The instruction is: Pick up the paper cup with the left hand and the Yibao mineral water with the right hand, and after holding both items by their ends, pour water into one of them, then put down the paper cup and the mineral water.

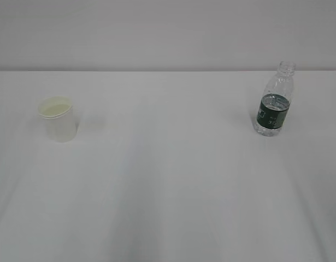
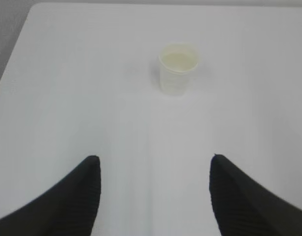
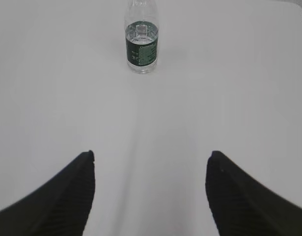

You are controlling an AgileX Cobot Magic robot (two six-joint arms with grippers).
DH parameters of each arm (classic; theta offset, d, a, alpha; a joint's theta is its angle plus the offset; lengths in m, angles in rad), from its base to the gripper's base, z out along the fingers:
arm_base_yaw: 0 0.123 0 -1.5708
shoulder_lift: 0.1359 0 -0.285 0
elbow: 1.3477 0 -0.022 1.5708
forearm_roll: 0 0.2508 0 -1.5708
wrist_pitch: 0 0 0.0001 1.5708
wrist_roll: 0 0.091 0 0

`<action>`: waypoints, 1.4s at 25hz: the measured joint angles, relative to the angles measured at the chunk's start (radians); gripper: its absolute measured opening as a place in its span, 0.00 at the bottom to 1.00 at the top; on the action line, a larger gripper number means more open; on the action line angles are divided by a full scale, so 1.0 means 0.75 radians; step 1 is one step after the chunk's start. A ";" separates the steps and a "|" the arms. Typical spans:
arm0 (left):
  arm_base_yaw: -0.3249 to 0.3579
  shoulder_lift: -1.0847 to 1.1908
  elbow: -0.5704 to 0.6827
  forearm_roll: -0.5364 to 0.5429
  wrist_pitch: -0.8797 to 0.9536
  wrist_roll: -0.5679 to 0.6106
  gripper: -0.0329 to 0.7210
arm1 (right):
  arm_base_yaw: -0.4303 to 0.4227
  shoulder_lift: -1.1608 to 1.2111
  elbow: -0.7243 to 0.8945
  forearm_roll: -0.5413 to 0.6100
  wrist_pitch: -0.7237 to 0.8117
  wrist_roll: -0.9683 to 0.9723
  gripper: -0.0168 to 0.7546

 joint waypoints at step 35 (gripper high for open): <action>-0.041 -0.104 0.023 -0.055 0.282 0.025 0.65 | 0.000 -0.152 0.029 -0.001 0.291 0.019 0.72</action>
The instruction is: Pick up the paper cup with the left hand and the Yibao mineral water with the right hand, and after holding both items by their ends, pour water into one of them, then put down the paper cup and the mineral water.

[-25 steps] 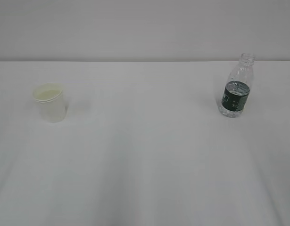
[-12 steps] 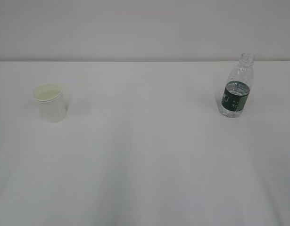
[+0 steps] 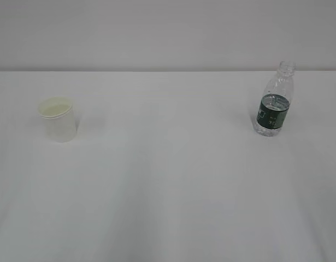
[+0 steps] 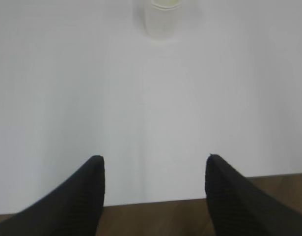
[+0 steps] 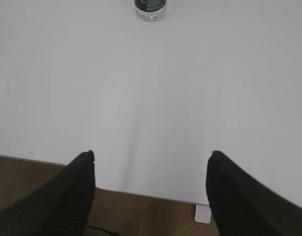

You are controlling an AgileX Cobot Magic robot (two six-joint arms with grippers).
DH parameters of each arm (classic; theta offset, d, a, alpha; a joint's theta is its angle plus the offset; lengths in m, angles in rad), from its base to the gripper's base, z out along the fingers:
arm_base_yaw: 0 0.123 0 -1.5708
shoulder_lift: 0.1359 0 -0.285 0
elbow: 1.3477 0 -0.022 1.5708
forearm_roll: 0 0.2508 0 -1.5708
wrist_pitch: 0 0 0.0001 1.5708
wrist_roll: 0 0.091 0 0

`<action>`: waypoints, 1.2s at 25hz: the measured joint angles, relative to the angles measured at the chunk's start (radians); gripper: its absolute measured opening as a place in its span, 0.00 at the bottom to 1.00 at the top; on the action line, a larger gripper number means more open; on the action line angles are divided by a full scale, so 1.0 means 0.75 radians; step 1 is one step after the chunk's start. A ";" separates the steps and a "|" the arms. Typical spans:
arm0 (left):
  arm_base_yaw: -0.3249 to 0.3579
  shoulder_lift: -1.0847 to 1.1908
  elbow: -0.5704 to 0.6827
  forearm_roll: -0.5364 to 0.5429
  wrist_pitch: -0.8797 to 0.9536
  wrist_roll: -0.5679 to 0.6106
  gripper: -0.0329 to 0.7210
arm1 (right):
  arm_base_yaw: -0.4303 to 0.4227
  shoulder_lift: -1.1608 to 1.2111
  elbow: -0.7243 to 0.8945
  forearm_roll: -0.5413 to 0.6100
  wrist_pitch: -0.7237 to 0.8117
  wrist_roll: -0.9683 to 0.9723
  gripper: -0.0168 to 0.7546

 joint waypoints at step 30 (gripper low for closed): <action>0.000 -0.419 0.214 -0.058 -0.262 0.111 0.61 | 0.000 -0.325 0.088 0.004 -0.101 -0.019 0.70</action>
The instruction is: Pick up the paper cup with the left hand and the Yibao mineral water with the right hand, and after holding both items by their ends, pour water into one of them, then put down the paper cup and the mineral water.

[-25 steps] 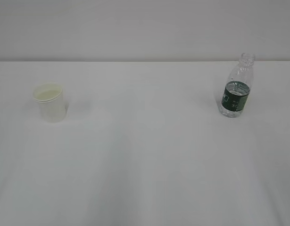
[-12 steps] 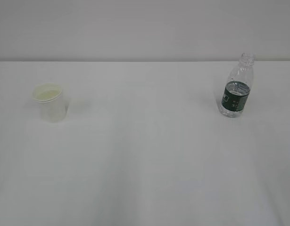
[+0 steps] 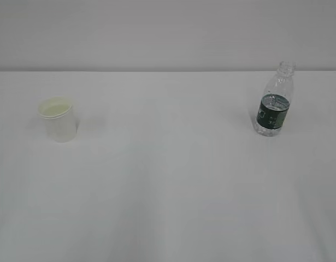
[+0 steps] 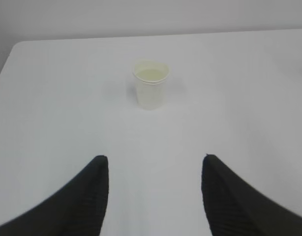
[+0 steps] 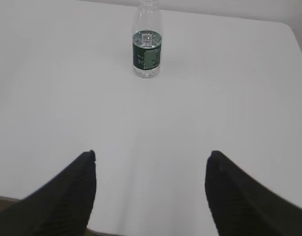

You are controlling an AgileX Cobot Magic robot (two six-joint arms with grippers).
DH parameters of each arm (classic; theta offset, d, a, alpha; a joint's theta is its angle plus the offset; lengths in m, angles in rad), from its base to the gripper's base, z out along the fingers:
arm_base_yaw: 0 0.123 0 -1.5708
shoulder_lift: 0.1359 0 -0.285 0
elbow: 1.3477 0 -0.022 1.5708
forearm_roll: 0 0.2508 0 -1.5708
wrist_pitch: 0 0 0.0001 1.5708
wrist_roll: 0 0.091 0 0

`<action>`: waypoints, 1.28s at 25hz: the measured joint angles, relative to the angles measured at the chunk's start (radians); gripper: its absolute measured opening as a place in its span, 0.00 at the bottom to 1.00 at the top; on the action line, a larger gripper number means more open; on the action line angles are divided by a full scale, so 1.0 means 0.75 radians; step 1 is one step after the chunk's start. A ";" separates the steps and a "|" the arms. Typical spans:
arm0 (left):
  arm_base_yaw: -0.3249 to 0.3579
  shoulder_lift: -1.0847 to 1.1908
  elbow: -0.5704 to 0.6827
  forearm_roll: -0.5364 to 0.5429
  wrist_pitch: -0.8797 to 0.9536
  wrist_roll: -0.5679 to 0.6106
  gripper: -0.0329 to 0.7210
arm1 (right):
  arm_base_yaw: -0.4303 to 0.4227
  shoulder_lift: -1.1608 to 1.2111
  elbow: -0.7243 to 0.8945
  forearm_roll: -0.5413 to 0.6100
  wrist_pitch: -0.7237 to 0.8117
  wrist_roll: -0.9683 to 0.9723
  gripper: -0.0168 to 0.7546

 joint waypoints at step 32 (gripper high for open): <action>0.000 -0.215 0.003 -0.007 0.102 0.068 0.55 | 0.000 -0.087 0.026 0.069 -0.001 -0.143 0.67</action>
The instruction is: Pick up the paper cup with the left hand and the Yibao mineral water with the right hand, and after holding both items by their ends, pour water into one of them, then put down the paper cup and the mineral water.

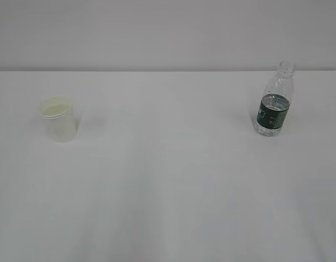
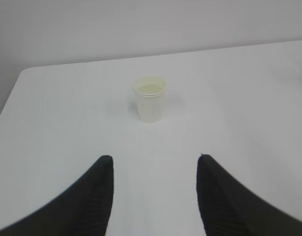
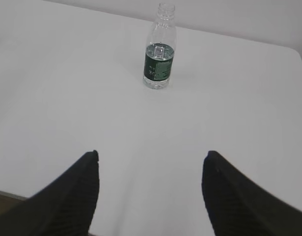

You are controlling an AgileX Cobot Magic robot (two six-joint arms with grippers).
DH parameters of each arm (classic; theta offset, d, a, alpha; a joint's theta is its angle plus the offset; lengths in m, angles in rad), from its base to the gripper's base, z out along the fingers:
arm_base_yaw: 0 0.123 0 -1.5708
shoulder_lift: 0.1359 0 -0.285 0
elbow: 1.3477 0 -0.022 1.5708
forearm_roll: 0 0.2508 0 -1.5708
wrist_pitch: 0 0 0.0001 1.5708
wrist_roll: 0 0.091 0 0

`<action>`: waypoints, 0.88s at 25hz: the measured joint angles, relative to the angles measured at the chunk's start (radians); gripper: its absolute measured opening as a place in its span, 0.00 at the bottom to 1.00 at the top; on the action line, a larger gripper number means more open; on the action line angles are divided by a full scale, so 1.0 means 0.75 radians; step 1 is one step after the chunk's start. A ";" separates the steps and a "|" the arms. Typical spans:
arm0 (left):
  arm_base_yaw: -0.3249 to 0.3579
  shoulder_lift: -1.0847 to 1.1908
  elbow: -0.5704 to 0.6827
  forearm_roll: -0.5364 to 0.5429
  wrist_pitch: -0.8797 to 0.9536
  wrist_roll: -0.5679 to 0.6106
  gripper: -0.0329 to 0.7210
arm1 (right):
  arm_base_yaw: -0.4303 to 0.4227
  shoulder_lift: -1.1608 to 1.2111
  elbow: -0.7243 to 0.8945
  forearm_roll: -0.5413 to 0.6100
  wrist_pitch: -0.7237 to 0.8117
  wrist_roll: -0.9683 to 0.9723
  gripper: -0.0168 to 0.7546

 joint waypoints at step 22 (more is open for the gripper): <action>0.000 0.000 -0.068 0.060 0.384 0.000 0.50 | 0.000 0.000 -0.038 -0.239 0.274 0.194 0.67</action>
